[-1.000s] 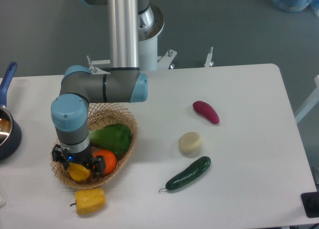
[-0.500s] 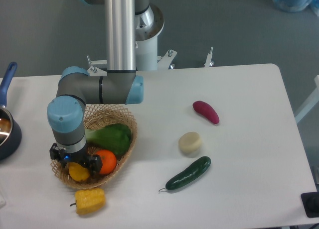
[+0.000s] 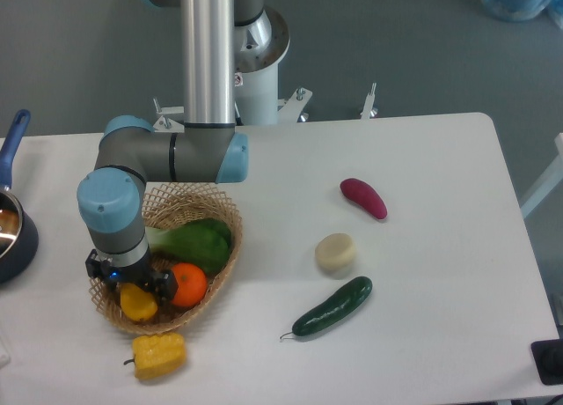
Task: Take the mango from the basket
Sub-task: 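Lower the gripper onto the yellow mango and close around it, then lift the yellow mango out of the basket and carry it away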
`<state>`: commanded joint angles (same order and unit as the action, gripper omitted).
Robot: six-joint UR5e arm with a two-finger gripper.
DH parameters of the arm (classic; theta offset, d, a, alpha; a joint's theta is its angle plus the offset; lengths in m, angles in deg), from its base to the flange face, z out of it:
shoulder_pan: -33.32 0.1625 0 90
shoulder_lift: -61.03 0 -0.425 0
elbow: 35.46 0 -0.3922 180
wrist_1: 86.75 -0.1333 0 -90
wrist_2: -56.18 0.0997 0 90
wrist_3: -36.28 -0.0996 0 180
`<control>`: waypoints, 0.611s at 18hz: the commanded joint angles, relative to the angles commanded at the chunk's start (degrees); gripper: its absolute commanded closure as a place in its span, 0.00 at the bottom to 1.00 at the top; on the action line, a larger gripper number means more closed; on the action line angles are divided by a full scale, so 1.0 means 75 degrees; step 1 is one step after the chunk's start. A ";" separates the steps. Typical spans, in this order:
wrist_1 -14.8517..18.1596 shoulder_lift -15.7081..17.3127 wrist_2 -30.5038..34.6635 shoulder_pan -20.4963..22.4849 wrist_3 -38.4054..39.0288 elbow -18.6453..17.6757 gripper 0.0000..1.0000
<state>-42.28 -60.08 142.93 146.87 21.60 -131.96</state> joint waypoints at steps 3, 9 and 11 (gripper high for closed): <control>0.0000 0.0058 0.0000 -0.0012 0.0000 0.0011 0.41; 0.0000 0.0281 -0.0035 -0.0012 -0.0082 0.0128 0.60; 0.0012 0.0491 -0.0035 0.0012 -0.0315 0.0141 0.70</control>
<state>-42.19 -56.40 142.66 146.96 19.24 -130.91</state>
